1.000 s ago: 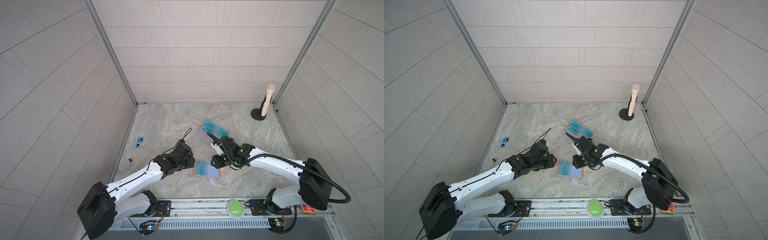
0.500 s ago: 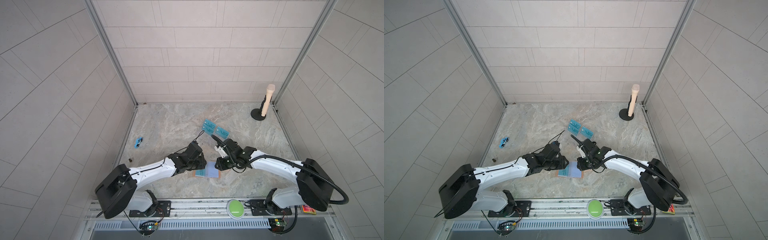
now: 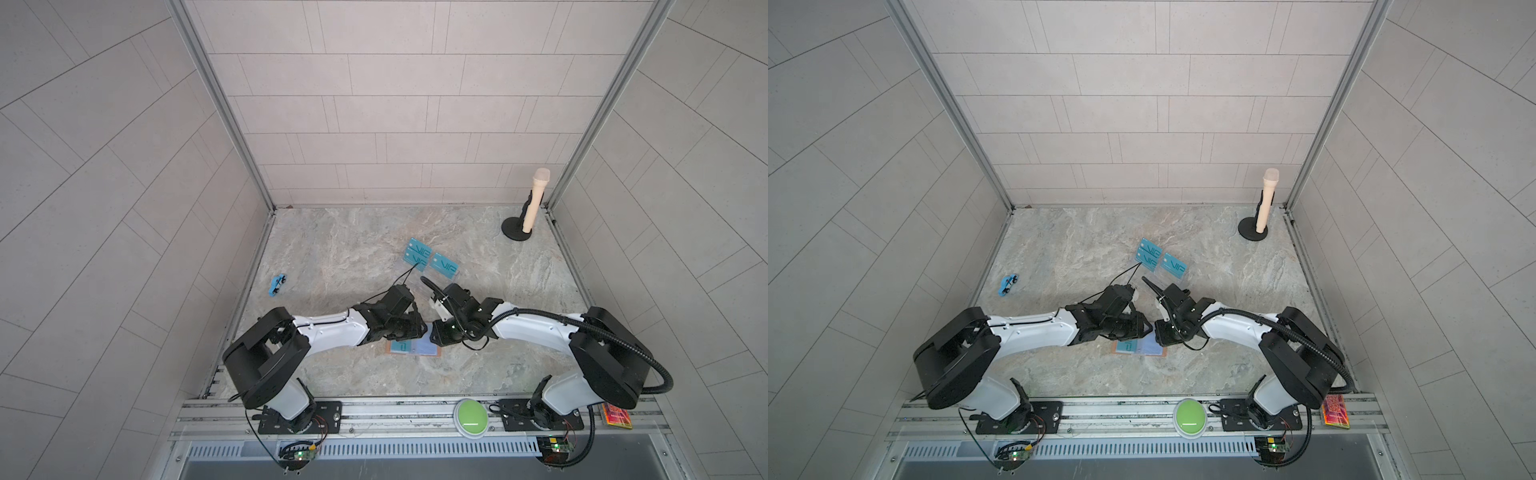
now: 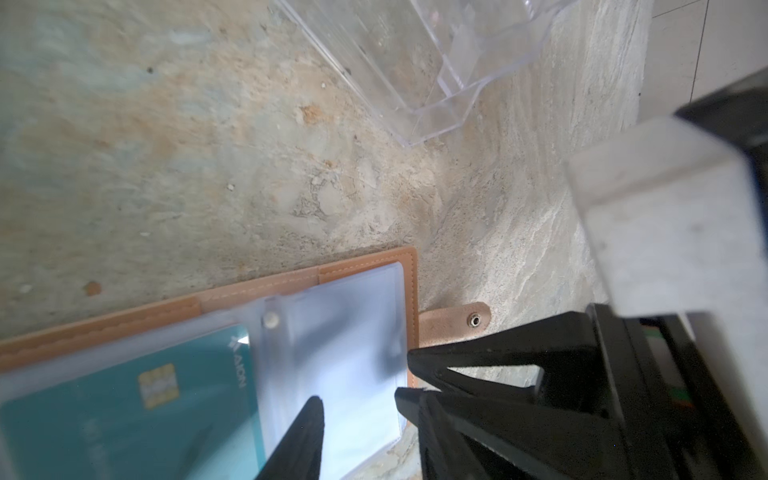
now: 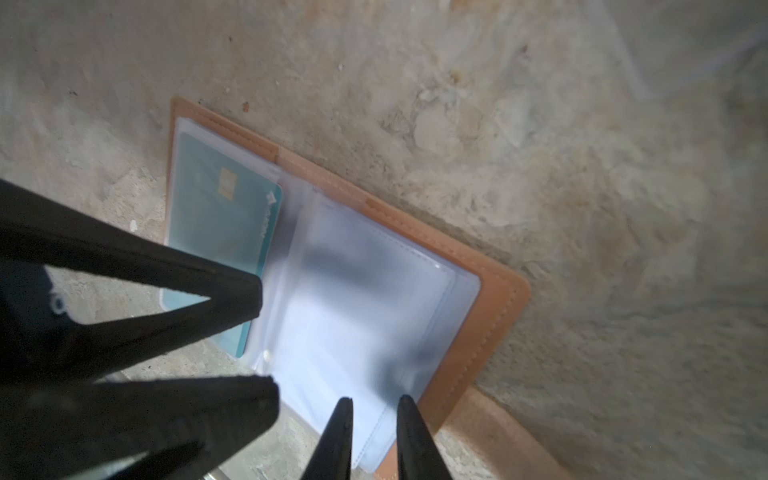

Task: Put the credit cards into the card holder

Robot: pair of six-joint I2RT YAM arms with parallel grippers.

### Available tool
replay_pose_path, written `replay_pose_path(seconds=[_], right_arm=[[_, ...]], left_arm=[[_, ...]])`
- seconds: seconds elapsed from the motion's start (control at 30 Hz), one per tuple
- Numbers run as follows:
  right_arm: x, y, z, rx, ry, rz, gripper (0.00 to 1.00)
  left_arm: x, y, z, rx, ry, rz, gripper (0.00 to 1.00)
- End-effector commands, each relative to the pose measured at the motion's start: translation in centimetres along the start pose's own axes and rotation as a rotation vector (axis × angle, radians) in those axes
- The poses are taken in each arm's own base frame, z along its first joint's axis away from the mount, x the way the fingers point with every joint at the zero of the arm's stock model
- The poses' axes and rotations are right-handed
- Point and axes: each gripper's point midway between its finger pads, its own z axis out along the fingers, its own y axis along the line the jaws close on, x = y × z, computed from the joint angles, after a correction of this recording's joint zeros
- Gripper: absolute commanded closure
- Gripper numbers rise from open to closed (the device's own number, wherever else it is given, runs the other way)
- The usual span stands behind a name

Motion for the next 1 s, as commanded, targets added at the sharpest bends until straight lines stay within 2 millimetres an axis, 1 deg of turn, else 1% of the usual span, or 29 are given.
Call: replay_pose_path(seconds=[0.0, 0.2, 0.4, 0.57, 0.73, 0.83, 0.97], right_arm=[[-0.2, -0.5, 0.4, 0.027, 0.001, 0.011, 0.77], [0.2, -1.3, 0.4, 0.061, 0.015, 0.012, 0.78], [0.2, -1.6, 0.5, 0.08, 0.024, 0.017, 0.78], [0.1, -1.7, 0.5, 0.09, 0.02, 0.018, 0.78], [0.0, -1.6, 0.4, 0.087, 0.018, 0.019, 0.78], [0.0, -1.6, 0.4, 0.089, 0.02, 0.019, 0.78], [-0.1, -1.5, 0.2, 0.09, 0.019, 0.016, 0.78]], left_arm=[[-0.4, 0.0, 0.3, -0.013, 0.004, 0.009, 0.59], [-0.4, 1.4, 1.0, -0.053, 0.013, -0.011, 0.59], [-0.6, 1.5, 1.2, -0.05, 0.01, -0.007, 0.58], [-0.1, 1.9, 1.5, -0.056, 0.026, -0.017, 0.58], [0.1, 1.2, 1.7, -0.002, 0.031, -0.031, 0.57], [-0.1, 0.3, 1.6, 0.043, 0.027, -0.029, 0.57], [0.1, -0.4, 1.7, 0.086, 0.035, -0.035, 0.56]])
